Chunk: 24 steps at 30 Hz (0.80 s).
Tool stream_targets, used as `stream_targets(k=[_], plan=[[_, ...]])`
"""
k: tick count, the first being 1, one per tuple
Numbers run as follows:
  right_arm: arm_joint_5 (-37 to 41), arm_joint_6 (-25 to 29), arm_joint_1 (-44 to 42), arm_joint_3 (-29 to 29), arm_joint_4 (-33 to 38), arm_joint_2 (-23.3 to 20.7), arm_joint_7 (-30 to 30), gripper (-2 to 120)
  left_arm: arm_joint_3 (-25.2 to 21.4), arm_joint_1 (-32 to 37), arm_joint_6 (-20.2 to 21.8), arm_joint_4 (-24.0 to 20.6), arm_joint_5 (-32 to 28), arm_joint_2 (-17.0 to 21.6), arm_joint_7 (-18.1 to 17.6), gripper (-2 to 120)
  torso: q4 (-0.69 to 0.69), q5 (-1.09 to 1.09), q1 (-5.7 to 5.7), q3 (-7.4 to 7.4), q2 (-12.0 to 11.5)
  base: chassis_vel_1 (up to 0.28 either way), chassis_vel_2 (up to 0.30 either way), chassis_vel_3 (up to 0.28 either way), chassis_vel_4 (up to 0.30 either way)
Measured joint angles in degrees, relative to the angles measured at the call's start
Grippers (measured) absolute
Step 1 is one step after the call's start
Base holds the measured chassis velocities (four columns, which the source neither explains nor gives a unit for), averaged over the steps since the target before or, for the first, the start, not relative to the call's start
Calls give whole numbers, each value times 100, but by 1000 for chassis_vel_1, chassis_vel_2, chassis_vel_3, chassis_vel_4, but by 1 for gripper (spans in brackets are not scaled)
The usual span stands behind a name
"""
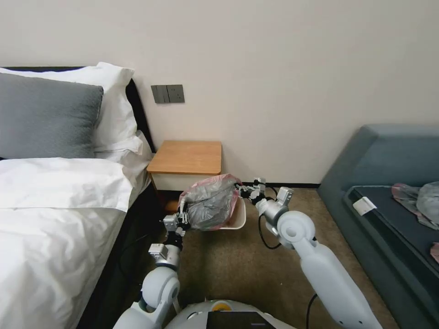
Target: Pick up the garbage bag from the table and place it over the trash can.
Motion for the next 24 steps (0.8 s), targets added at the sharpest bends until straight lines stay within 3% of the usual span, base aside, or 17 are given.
stream_targets(k=[10, 24], plan=[[567, -269, -116, 372, 40, -50, -116, 0, -167, -94, 32, 37, -387, -18, 266, 7, 0, 0, 0, 0, 0, 0, 0, 0, 0], [1246, -463, -373, 785, 71, -51, -254, 0, -281, -233, 26, 128, -736, -50, 280, 7, 0, 0, 0, 0, 0, 0, 0, 0, 0]])
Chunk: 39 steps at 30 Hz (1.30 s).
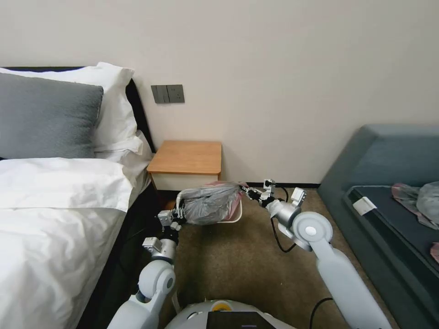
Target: Pick up the garbage bag from the table and place it over the trash can.
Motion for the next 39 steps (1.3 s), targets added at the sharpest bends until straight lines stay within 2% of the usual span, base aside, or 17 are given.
stream_targets(k=[10, 16, 19, 21, 22, 27, 30, 32, 33, 34, 36, 39], plan=[[555, -102, -305, 360, -56, 62, -105, 0, -59, -41, -35, 6, -302, -13, 23, 7, 0, 0, 0, 0, 0, 0, 0, 0, 0], [564, -100, -484, 425, -8, 72, -194, 3, -90, -57, -37, 17, -408, -14, 20, 7, 0, 0, 0, 0, 0, 0, 0, 0, 0], [440, -70, -556, 446, 4, 95, -294, 19, -90, -68, -34, 28, -414, -12, 22, 7, 0, 0, 0, 0, 0, 0, 0, 0, 0], [407, -58, -557, 446, 4, 95, -316, 20, -90, -67, -33, 30, -413, -11, 26, 7, 0, 0, 0, 0, 0, 0, 0, 0, 0], [301, -8, -530, 446, -13, 86, -366, 29, -91, -58, -30, 37, -396, -8, 56, 7, 0, 0, 0, 0, 0, 0, 0, 0, 0], [265, 39, -377, 437, -56, 83, -347, 40, -90, -27, -30, 51, -338, -6, 109, 7, 1, 0, 0, 0, 0, 0, 0, 0, 0], [311, 42, -279, 452, -95, 77, -274, 57, -87, -4, -30, 56, -302, -2, 129, 7, 1, 0, 0, 0, 0, 0, 0, 0, 0], [312, 42, -278, 453, -100, 75, -271, 58, -88, -3, -30, 56, -301, -2, 131, 7, 1, 0, 0, 0, 0, 0, 0, 0, 0], [320, 45, -270, 460, -132, 67, -238, 64, -92, 4, -30, 54, -293, 6, 148, 7, 0, 0, 0, 0, 0, 0, 0, 0, 0], [378, 65, -221, 463, -193, 79, -124, 74, -96, 17, -30, 43, -291, 18, 171, 7, 0, 0, 0, 0, 0, 0, 0, 0, 0], [437, 69, -178, 464, -236, 94, -6, 77, -98, 23, -31, 36, -290, 23, 176, 7, 0, 0, 0, 0, 0, 0, 0, 0, 0], [586, 12, -76, 472, -392, 130, 307, 92, -114, 46, -36, 4, -289, 28, 206, 7, 1, 0, 0, 0, 0, 0, 0, 0, 0]])
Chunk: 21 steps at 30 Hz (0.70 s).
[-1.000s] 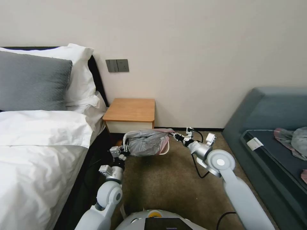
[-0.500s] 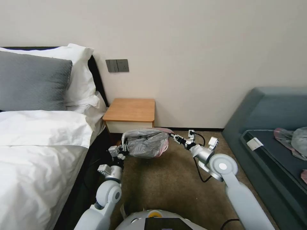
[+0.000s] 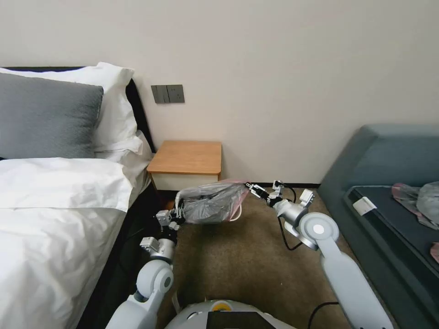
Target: Pick up the garbage bag from the table and place it over the trash can.
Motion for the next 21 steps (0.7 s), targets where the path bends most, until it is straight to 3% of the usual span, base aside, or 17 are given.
stream_targets(k=[4, 21], plan=[[-1, -127, -30, 24, -128, 17, 38, 99, -21, 23, -15, -16, -1, 1, 39, 7, -1, 0, 0, 0, 0, 0, 0, 0, 0], [-221, -521, -606, 11, -125, 61, -390, 100, -35, -16, -16, -75, -201, -4, 170, 7, -1, 0, 0, 0, 0, 0, 0, 0, 0]])
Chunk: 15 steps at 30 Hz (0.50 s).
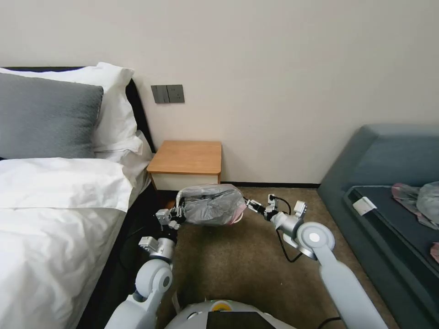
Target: Pick up the garbage bag from the table and place it over the trash can.
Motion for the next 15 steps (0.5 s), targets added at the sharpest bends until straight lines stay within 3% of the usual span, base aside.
stream_targets(k=[15], plan=[[-239, 245, -599, 215, 755, -55, -129, 100, -47, -62, 82, 106, -33, -20, -84, 7, 0, 0, 0, 0, 0, 0, 0, 0, 0]])
